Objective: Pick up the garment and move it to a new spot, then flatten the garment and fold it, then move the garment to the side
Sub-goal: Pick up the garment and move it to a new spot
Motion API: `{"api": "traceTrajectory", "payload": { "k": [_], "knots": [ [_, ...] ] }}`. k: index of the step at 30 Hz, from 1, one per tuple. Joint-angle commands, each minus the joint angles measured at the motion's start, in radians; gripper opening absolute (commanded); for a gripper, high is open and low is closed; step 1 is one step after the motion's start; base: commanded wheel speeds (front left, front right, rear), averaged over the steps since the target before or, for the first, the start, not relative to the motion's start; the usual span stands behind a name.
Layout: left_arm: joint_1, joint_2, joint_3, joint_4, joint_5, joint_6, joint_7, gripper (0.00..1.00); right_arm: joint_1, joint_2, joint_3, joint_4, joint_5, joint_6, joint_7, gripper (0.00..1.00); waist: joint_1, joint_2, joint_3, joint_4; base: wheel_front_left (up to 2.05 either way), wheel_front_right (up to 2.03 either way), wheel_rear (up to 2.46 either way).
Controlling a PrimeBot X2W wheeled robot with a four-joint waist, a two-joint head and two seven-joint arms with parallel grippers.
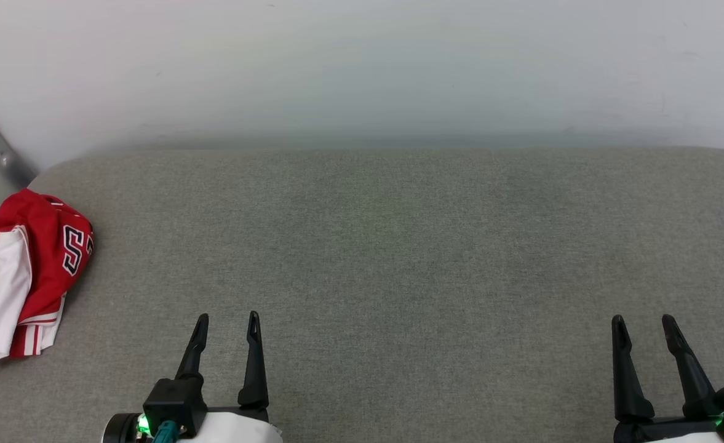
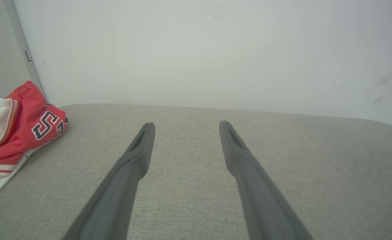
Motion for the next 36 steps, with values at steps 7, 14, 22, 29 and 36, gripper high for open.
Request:
{"api": "traceTrajectory", "payload": {
  "k": [7,14,22,29,36],
  "knots": [
    [0.003,-0.001,0.004,0.005,0.009,0.009,-0.003,1.0,0.012,0.002,0.001,0.002,-0.003,0.0,-0.002,1.0,0.0,-0.0001,0.0,0.006,0.0,0.0,0.0],
    [0.001,-0.001,0.006,0.004,0.022,0.023,-0.003,1.0,0.015,0.002,0.004,-0.004,-0.013,0.0,-0.002,1.0,0.0,-0.0001,0.0,0.026,0.0,0.0,0.0],
    [-0.007,-0.001,0.014,0.0,0.038,0.038,-0.003,1.0,0.017,0.002,0.005,-0.007,-0.02,0.0,-0.002,1.0,0.0,-0.0001,0.004,0.089,0.0,0.0,0.0],
    [-0.01,-0.001,0.027,0.004,0.044,0.048,-0.003,1.0,0.021,0.002,0.002,-0.012,-0.023,0.0,-0.002,1.0,0.0,-0.0001,0.008,0.186,0.0,0.0,0.0],
    [-0.003,-0.001,0.044,0.003,0.04,0.06,-0.003,1.0,0.026,0.002,0.01,-0.012,-0.029,0.0,-0.002,1.0,0.0,-0.0001,0.004,0.298,0.0,0.0,0.0]
  ]
}}
